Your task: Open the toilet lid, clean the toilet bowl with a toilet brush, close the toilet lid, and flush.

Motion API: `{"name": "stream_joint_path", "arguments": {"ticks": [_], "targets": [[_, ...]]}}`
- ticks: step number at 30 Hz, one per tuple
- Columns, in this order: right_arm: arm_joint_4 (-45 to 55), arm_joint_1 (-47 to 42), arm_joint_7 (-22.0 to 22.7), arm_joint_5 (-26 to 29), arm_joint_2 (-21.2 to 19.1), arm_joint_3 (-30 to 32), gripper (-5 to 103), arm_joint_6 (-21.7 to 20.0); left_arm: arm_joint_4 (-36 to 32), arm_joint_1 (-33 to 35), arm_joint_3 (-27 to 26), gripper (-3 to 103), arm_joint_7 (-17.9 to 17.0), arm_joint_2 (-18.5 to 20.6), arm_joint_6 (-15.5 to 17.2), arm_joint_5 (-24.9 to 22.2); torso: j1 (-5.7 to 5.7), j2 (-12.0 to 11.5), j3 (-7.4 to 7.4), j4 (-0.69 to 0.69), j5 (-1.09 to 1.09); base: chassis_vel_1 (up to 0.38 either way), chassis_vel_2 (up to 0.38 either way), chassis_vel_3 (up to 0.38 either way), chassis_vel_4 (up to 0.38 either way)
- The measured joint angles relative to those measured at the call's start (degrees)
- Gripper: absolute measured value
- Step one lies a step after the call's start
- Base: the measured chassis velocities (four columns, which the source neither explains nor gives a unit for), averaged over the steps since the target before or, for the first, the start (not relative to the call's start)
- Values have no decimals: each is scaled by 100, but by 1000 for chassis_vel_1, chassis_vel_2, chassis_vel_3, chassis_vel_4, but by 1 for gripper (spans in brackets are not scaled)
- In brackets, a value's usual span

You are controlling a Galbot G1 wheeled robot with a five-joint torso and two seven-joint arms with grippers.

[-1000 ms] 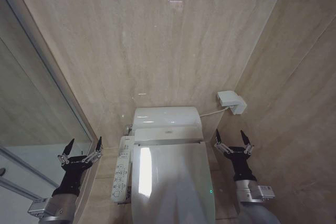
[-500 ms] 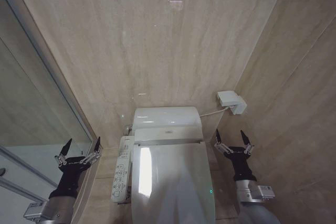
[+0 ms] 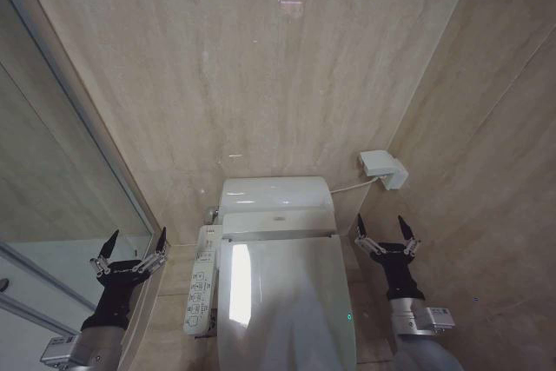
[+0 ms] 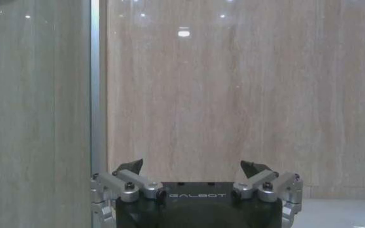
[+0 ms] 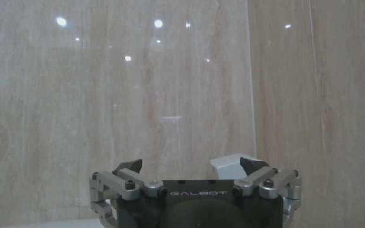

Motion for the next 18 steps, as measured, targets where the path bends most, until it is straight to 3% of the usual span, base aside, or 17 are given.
{"name": "stream_joint_path", "arguments": {"ticks": [12, 18], "targets": [[0, 1, 0, 0, 0, 0, 100, 0, 5, -2, 2, 100, 0, 1, -3, -1, 1, -1, 1, 0, 0, 3, -5, -4, 3], [0, 0, 0, 0, 0, 0, 100, 0, 8, -2, 3, 100, 1, 1, -3, -2, 1, -1, 1, -1, 1, 114, -109, -102, 110]]}}
